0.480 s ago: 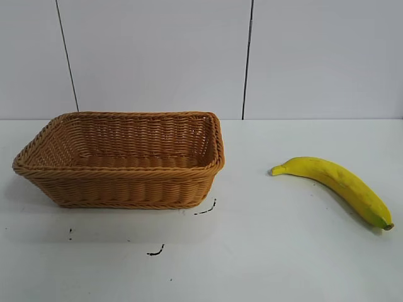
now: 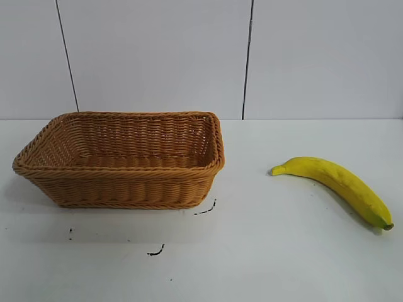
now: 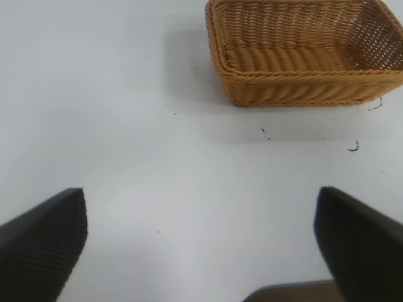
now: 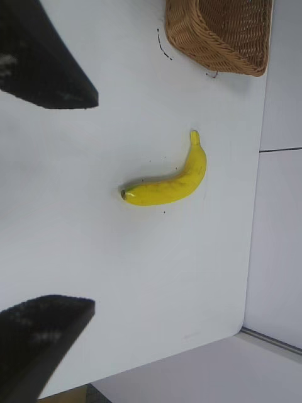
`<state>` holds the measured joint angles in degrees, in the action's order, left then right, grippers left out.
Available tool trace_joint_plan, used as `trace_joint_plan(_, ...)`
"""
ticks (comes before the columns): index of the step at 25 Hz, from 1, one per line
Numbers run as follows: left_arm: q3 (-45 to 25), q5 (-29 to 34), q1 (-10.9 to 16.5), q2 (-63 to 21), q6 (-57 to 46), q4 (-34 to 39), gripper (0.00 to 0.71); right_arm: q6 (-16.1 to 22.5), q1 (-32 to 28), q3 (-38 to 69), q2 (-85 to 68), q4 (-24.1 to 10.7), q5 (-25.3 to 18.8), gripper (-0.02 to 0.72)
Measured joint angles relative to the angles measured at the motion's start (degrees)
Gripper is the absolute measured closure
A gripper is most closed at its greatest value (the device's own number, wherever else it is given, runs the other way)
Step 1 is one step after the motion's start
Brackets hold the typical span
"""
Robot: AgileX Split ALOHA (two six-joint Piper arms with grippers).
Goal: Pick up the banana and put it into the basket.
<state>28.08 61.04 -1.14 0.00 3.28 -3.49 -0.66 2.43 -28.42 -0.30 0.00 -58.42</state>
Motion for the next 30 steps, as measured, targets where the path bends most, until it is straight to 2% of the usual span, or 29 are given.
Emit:
trace_joint_plan(3,0.0,0.0,0.0,0.0,0.0,0.0,0.015,0.0,0.0,-0.8,1.8,0.0,-0.1,0.04)
trace_joint_plan(7,0.0,0.0,0.0,0.0,0.0,0.0,0.015,0.0,0.0,-5.5,10.5,0.0,0.6,0.028)
trace_joint_plan(22,0.0,0.0,0.0,0.0,0.0,0.0,0.015,0.0,0.0,-32.7,62.6,0.0,4.5,0.027)
trace_joint_plan(27,0.0,0.0,0.0,0.0,0.0,0.0,0.015,-0.3,0.0,-41.9,78.1,0.0,3.2,0.027)
trace_joint_plan(30,0.0,0.0,0.0,0.0,0.0,0.0,0.015,-2.4,0.0,-46.1,86.1,0.0,1.8,0.027)
